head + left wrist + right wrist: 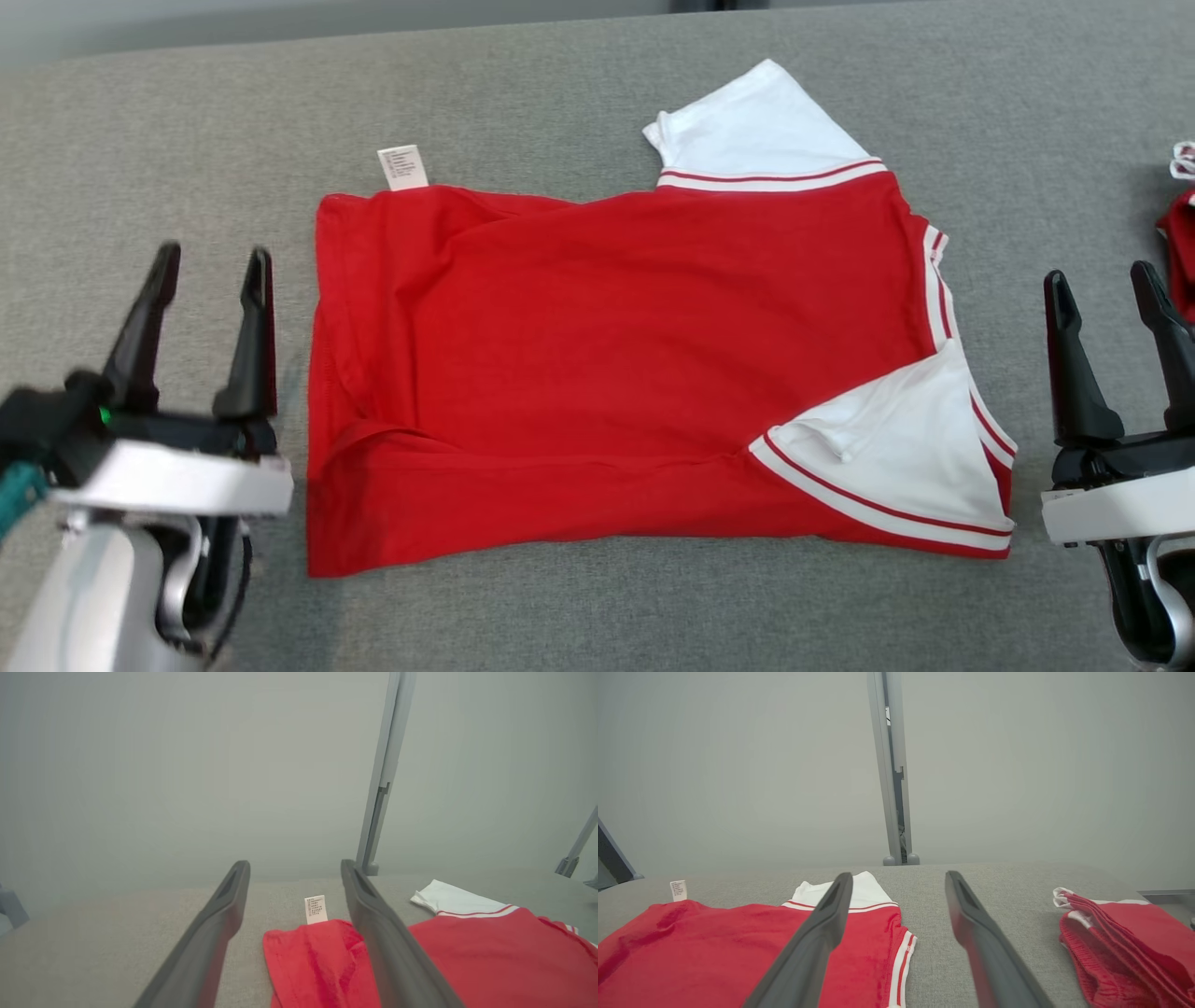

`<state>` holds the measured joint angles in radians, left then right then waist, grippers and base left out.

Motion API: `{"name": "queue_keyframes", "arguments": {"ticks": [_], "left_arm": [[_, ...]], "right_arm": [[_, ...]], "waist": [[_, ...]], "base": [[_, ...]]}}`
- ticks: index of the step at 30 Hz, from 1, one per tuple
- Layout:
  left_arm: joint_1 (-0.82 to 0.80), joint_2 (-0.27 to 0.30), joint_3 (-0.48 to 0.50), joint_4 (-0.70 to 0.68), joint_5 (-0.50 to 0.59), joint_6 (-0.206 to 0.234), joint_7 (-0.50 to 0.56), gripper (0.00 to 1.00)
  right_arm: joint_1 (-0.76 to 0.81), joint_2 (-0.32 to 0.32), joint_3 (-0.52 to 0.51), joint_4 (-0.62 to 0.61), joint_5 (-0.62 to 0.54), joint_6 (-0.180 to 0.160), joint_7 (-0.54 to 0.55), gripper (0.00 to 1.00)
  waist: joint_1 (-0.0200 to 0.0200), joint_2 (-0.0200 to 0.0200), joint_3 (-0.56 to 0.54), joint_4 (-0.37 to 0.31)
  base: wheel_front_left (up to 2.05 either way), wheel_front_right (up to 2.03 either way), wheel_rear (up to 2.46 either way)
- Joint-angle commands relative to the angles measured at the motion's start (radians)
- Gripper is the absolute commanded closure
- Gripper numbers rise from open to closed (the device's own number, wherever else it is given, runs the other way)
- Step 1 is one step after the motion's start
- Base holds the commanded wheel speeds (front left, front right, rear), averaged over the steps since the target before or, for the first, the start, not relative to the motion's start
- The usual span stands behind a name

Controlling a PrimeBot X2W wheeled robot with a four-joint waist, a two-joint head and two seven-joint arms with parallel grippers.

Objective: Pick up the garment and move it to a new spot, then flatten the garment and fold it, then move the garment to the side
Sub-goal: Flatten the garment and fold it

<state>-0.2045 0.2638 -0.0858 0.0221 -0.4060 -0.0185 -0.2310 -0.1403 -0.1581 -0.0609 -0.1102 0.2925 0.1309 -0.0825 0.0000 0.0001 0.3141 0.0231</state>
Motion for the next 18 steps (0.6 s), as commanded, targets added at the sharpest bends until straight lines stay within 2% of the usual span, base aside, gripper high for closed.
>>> {"name": "queue_keyframes", "arguments": {"ticks": [1, 5, 11, 18], "left_arm": [[-0.056, 0.017, -0.001, 0.015, -0.009, -0.014, 0.022, 0.0], [-0.194, 0.042, -0.009, 0.114, -0.051, -0.05, 0.115, 0.0], [-0.374, 0.084, -0.03, 0.354, -0.127, -0.095, 0.232, 0.0], [-0.48, 0.128, -0.081, 0.554, -0.203, -0.112, 0.318, 0.0]], "right_arm": [[-0.013, -0.007, 0.004, 0.005, 0.008, 0.0, -0.003, 0.0], [-0.037, -0.01, 0.019, 0.01, 0.014, 0.0, -0.007, 0.0], [-0.085, 0.009, 0.066, 0.032, 0.024, 0.0, -0.025, 0.0], [-0.119, 0.016, 0.105, 0.085, 0.035, 0.0, -0.065, 0.0]], "waist": [[0.0, -0.0001, 0.011, -0.017], [0.0, -0.0001, 0.044, -0.043], [0.0, -0.0001, 0.114, -0.09], [0.0, -0.0001, 0.163, -0.119]], "base": [[0.0, 0.0, 0.0], [0.0, 0.0, 0.0], [0.0, 0.0, 0.0], [0.0, 0.0, 0.0]]}}
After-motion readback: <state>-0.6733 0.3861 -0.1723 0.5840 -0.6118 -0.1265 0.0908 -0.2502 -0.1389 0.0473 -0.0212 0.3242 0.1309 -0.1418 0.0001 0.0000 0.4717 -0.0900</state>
